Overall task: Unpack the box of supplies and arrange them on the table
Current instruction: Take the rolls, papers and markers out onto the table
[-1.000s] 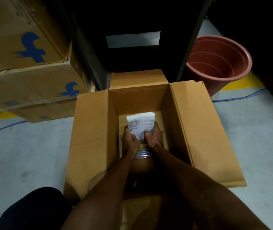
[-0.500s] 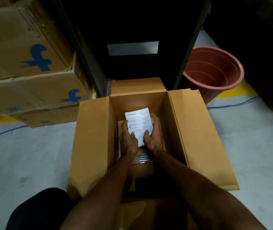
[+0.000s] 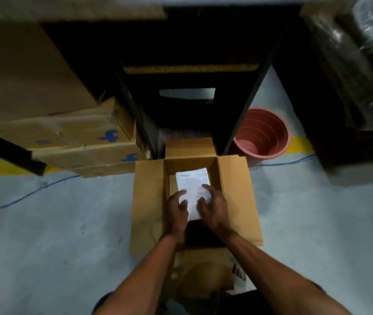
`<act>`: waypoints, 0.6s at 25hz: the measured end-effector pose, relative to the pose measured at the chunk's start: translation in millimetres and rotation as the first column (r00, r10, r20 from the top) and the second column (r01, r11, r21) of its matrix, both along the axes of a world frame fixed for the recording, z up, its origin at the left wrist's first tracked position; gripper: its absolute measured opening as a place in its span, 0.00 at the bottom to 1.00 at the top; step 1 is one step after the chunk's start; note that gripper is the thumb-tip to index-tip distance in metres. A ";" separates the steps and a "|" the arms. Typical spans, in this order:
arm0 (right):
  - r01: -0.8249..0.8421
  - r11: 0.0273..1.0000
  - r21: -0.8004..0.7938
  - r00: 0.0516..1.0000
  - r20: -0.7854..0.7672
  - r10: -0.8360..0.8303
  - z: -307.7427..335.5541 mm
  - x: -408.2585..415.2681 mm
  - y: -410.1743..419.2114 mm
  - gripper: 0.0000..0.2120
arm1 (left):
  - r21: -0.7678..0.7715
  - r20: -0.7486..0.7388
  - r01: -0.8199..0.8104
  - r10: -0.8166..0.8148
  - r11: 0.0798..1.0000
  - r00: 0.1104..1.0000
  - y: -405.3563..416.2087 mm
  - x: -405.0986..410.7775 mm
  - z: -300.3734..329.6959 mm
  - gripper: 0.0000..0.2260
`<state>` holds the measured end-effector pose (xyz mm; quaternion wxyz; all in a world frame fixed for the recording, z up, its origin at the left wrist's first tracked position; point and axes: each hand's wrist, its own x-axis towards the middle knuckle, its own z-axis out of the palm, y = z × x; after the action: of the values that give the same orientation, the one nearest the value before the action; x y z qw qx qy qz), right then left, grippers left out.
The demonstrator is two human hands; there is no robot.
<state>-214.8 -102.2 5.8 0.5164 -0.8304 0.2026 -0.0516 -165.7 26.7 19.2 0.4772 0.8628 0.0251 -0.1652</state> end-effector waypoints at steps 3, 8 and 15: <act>0.083 0.994 0.070 0.988 -0.136 -0.073 92.0 -18.0 7.5 0.21 | -0.017 -0.130 -0.069 0.067 0.997 0.989 7.7 -20.6 96.4 0.14; 0.063 0.996 0.057 0.989 -0.134 -0.055 238.2 -43.6 7.8 0.21 | -0.078 -0.177 -0.160 0.144 0.984 0.974 8.0 -48.8 248.0 0.14; 0.031 0.998 0.051 0.999 0.021 -0.032 395.5 -32.9 -18.9 0.21 | -0.173 -0.103 -0.253 0.238 0.952 0.966 -13.2 -49.2 407.4 0.14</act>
<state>-247.6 -121.1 401.3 0.5386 -0.8132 0.2113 -0.0634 -214.9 13.5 426.6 0.5705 0.7976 0.1362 -0.1410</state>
